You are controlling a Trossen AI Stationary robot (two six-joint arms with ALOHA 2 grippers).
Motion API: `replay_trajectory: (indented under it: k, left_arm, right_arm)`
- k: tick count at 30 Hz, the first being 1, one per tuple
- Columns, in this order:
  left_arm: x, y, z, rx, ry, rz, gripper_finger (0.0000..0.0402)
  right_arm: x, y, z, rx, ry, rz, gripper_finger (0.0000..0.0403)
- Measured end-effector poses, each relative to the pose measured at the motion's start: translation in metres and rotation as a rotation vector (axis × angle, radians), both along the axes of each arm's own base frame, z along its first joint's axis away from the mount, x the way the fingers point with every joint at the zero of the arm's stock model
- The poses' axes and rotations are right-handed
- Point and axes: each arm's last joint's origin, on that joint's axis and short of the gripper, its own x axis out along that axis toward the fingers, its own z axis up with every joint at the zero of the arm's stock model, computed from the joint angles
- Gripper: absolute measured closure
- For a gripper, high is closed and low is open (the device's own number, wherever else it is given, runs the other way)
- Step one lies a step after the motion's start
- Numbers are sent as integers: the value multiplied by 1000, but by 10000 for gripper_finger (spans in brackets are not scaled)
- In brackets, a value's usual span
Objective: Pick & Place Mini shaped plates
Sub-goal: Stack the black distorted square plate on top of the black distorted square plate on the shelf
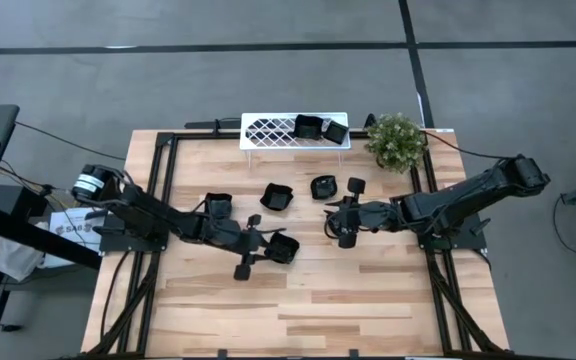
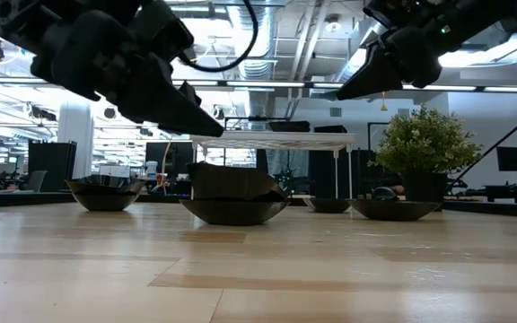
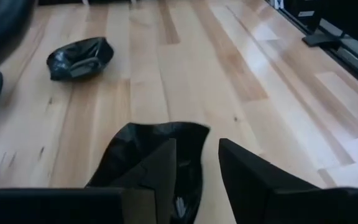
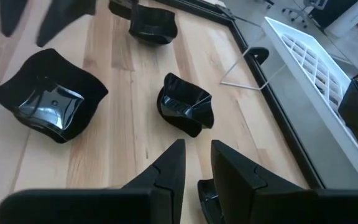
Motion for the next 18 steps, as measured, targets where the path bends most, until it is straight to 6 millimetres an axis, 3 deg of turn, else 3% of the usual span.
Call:
replay_trajectory:
  k: [6, 11, 18]
  left_arm:
    - [-6, 5, -5, 26, 20, -58, 282]
    - [-16, 1, -13, 207, 16, -198, 282]
    - [-13, -5, -6, 260, -85, -234, 281]
  right_arm:
    - [0, 0, 0, 3, 2, 2, 331]
    - [0, 3, -1, 19, 11, 36, 331]
    - [-1, 6, -2, 35, 18, 52, 331]
